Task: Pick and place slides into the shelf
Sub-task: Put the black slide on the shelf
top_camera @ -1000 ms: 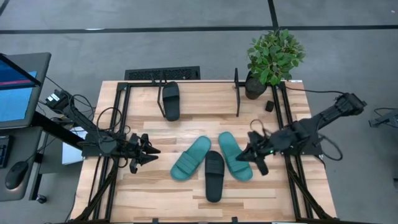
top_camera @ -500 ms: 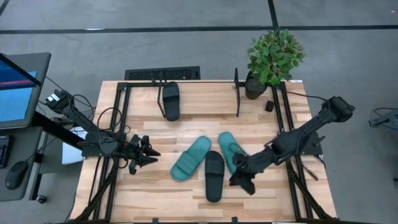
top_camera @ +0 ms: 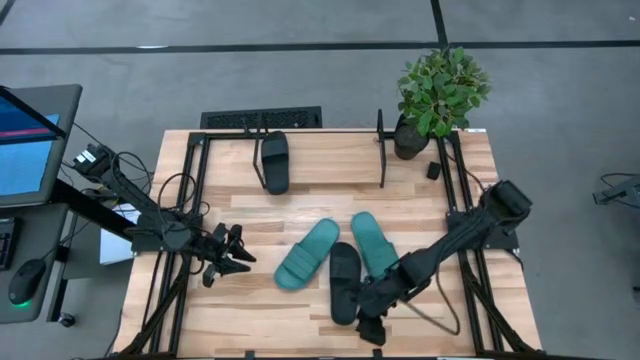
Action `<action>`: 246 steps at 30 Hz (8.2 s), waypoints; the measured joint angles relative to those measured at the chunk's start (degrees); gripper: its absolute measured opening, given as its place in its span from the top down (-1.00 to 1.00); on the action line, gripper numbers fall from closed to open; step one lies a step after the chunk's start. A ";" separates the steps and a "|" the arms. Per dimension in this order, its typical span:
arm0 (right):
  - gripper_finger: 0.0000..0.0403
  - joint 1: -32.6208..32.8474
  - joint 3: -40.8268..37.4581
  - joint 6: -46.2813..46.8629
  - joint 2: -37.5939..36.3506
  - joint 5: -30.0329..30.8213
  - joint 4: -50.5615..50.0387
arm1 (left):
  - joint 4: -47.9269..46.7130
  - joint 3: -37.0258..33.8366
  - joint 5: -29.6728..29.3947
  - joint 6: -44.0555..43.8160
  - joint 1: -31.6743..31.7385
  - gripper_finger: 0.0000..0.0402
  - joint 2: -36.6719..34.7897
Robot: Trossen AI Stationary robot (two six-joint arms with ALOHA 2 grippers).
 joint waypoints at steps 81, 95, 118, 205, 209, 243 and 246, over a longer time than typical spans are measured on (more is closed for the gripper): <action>0.37 1.12 13.21 -14.62 13.18 10.11 -11.96 | -6.53 0.00 4.30 1.02 0.01 0.33 0.00; 0.38 1.84 13.70 -18.28 18.08 9.43 -9.23 | -6.52 0.00 4.63 0.98 0.02 0.33 -0.09; 0.45 0.35 13.65 -20.57 20.65 11.19 -8.85 | -8.00 0.13 5.74 -0.55 0.01 0.33 -0.22; 1.00 -0.97 62.56 -7.67 20.06 38.31 -72.32 | -42.16 0.22 2.73 -5.33 0.01 0.33 -0.20; 1.00 -1.42 64.80 -10.10 20.04 38.62 -72.53 | -42.16 0.22 2.73 -5.33 0.00 0.33 -0.20; 1.00 -24.19 66.35 -55.36 20.09 38.76 -62.03 | -42.55 0.22 2.73 -5.33 0.00 0.33 -0.20; 1.00 -26.12 66.35 -59.08 20.09 38.68 -60.14 | -42.56 0.22 2.73 -5.33 0.00 0.33 -0.22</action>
